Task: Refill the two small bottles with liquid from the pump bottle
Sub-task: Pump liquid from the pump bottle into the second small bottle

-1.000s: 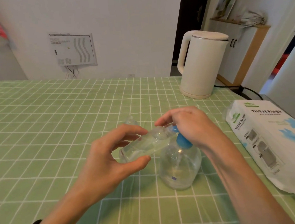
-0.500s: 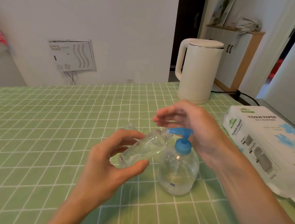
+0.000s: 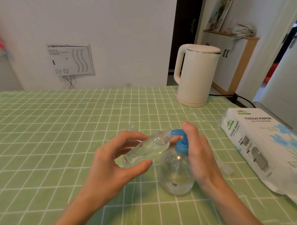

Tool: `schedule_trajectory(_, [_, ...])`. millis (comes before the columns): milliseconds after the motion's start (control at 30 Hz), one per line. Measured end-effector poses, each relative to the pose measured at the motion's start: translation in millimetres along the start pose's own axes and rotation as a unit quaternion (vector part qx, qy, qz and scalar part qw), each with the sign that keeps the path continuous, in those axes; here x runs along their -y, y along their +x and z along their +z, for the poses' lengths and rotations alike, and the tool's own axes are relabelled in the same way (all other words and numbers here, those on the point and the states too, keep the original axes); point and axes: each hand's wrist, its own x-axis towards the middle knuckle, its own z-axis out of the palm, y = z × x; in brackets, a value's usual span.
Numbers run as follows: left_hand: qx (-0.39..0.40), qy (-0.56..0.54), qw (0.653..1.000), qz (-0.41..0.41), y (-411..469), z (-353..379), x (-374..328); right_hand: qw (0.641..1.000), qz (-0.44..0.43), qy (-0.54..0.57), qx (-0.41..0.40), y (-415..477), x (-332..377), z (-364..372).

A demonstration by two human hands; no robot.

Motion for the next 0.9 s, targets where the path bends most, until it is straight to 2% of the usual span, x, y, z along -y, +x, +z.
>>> schedule_trajectory(133, [0.005,-0.001,1.000,0.003,-0.6,0.8,1.4,0.999,-0.042,0.010,-0.023,1.7,-2.4,5.5])
schedule_trajectory(367, [0.010,0.003,1.000,0.005,-1.1,-0.1,3.2,0.996,-0.067,-0.014,-0.048,2.0,-1.2,6.3])
schedule_trajectory(667, [0.009,-0.007,1.000,0.010,-0.9,-1.9,8.0,0.998,-0.045,-0.022,-0.049,3.5,-8.2,7.0])
schedule_trajectory(900, [0.009,-0.038,0.999,-0.002,-1.9,0.4,10.3,0.995,-0.071,-0.026,-0.067,4.6,-5.9,7.2])
